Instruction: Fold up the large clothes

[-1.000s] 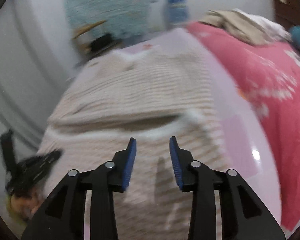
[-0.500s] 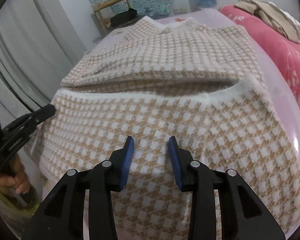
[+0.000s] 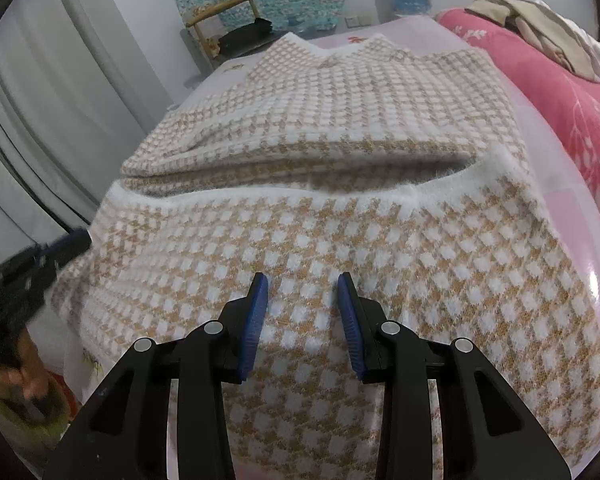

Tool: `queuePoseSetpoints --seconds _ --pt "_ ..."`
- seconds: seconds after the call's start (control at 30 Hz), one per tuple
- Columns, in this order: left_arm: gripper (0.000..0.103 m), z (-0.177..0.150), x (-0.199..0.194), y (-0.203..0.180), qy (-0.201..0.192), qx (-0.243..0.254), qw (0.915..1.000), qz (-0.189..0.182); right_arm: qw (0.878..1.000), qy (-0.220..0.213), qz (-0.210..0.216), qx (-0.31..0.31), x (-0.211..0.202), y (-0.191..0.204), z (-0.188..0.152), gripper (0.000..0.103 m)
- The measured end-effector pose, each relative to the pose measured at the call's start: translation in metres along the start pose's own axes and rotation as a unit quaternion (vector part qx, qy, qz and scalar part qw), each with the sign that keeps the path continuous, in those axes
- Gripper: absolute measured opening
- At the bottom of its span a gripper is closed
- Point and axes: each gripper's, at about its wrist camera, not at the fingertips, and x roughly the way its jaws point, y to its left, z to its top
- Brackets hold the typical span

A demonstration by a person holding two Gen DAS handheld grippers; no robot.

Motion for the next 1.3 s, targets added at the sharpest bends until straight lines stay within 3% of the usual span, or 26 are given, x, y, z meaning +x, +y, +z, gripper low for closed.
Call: queuePoseSetpoints --seconds 0.1,0.17,0.3,0.5,0.67,0.77,0.9,1.03,1.17,1.3 --pt "0.009 0.002 0.005 0.029 0.006 -0.031 0.9975 0.063 1.0 0.001 -0.001 -0.002 0.0 0.0 0.0 0.033" --pt "0.009 0.003 0.006 0.048 0.011 -0.061 0.9949 0.08 1.0 0.001 -0.001 -0.002 0.0 -0.001 0.0 0.033" --pt "0.009 0.005 -0.009 0.068 -0.004 -0.102 0.9934 0.052 1.0 0.001 -0.001 -0.002 0.0 0.0 0.0 0.033" --pt "0.01 0.01 -0.028 0.041 -0.02 -0.076 0.995 -0.061 1.0 0.001 -0.002 -0.002 0.0 0.001 0.0 0.033" --pt "0.012 0.006 -0.022 0.005 -0.002 -0.042 0.9923 -0.116 1.0 0.002 -0.003 -0.002 -0.001 0.0 0.0 0.033" --pt "0.013 -0.002 -0.005 -0.011 0.03 -0.026 0.9924 -0.116 1.0 0.002 -0.001 -0.001 -0.001 -0.003 0.0 0.034" --pt "0.013 -0.016 0.024 -0.021 0.075 -0.01 0.9938 -0.082 1.0 0.002 0.003 0.002 -0.002 -0.005 0.001 0.035" --pt "0.013 -0.019 0.03 -0.018 0.079 -0.017 0.9933 -0.082 1.0 -0.014 0.002 -0.011 -0.017 0.0 0.002 0.035" --pt "0.013 -0.02 0.031 -0.018 0.08 -0.017 0.9933 -0.082 0.998 -0.029 0.04 -0.047 -0.038 0.017 -0.003 0.035" --pt "0.013 -0.021 0.032 -0.017 0.08 -0.019 0.9933 -0.082 0.995 -0.016 0.046 -0.091 -0.036 0.036 -0.012 0.035"
